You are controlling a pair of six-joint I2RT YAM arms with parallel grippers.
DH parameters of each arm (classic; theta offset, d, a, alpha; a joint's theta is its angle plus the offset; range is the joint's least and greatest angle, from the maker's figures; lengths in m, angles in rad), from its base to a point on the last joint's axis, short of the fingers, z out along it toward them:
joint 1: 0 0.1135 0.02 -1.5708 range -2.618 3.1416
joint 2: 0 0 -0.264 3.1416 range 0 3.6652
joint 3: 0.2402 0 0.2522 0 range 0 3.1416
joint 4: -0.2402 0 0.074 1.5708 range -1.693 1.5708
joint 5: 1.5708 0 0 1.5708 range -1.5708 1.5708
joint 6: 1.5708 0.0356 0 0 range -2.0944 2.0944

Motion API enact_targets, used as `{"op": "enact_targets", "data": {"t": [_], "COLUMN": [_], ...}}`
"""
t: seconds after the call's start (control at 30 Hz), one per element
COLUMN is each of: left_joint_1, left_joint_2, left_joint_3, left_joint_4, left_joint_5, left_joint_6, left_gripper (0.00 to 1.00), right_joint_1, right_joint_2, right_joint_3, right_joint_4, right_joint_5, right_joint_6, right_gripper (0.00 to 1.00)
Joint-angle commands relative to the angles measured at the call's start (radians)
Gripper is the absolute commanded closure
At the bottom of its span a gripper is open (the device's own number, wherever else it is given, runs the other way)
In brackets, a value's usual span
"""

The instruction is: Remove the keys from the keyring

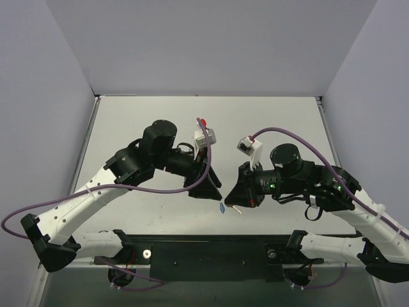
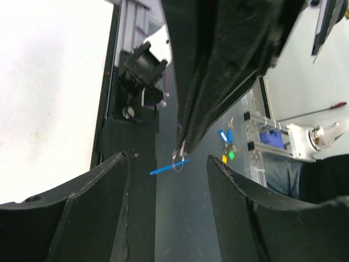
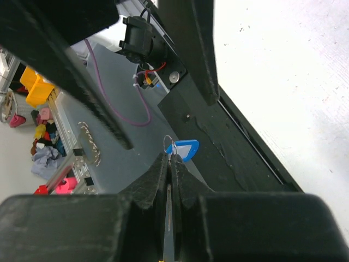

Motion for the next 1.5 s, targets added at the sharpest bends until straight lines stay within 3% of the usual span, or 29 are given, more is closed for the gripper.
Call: {"op": "enact_targets", "data": {"t": [0.0,0.17,0.37,1.07,1.3,1.47], "left_joint_1": [0.006,0.006,0.006,0.006,0.012,0.013], "left_joint_2": [0.043,0.062,0.053,0.077,0.068,0.072], "left_joint_3": [0.067,0.069,0.050,0.118,0.127,0.121], "left_joint_4": [-0.215,-0.212,-0.144,-0.156,-0.169,-0.150], "left_joint_5": [0.075,0.094,0.101,0.144,0.156,0.166], "left_joint_6": [0.180,0.189,0.151,0.160,0.166,0.152], "left_gripper": [0.32,0.40,0.43,0.43,0.35,0.41], "right_joint_1": [0.005,0.005,0.005,0.005,0.005,0.006], "right_joint_2": [0.004,0.009,0.016,0.020,0.015,0.013], "right_joint_3": [0.056,0.068,0.068,0.065,0.060,0.063], "right_joint_4": [-0.010,-0.010,-0.009,-0.013,-0.020,-0.018], "right_joint_5": [-0.040,-0.049,-0.053,-0.067,-0.061,-0.061], "right_joint_6": [-0.018,-0.021,-0.020,-0.015,-0.017,-0.018], "right_gripper": [1.00,1.00,1.00,1.00,1.00,1.00]}}
